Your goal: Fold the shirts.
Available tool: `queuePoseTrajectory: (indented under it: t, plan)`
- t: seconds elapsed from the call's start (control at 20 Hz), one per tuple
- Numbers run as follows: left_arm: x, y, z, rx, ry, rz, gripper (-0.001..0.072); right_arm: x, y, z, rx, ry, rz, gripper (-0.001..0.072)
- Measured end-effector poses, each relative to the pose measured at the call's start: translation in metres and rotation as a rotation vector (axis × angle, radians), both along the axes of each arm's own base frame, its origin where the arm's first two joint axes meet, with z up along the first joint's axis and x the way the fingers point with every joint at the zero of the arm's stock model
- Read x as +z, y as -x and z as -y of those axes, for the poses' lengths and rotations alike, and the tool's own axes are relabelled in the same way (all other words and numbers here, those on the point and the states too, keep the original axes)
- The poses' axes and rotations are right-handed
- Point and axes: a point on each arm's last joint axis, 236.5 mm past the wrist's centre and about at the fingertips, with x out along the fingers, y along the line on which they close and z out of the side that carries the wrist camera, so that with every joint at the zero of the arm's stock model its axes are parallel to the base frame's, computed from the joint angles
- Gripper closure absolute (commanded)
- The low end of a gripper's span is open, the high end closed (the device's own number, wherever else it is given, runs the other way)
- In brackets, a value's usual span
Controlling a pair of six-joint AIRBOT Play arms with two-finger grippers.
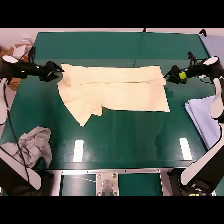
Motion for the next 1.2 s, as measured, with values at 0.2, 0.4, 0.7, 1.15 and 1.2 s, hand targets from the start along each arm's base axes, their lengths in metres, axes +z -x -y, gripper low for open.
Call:
queuePoseTrajectory:
  t: [0.2, 0.4, 0.7, 1.15, 1.2]
  plan:
    - [0.001, 0.063, -0.001, -0.082, -0.007, -0.224, 0.0103, 0.01, 0.049, 0.014, 0.012, -0.023, -0.106, 0.0424]
    - [-0.016, 0.138, 0.011, -0.092, -0.012, -0.388, 0.0102, 0.013, 0.109, 0.017, -0.01, -0.047, -0.167, 0.0424]
    - [-0.075, 0.227, 0.054, 0.014, 0.013, -0.453, 0.0103, -0.001, 0.195, 0.015, -0.204, -0.057, -0.169, 0.0424]
    - [-0.11, 0.202, 0.093, 0.173, -0.046, -0.288, 0.0684, -0.028, 0.23, -0.017, -0.33, -0.136, -0.124, 0.0386]
    - [-0.11, 0.2, 0.09, 0.187, -0.047, -0.281, 0.0684, -0.028, 0.231, -0.019, -0.331, -0.141, -0.12, 0.0288]
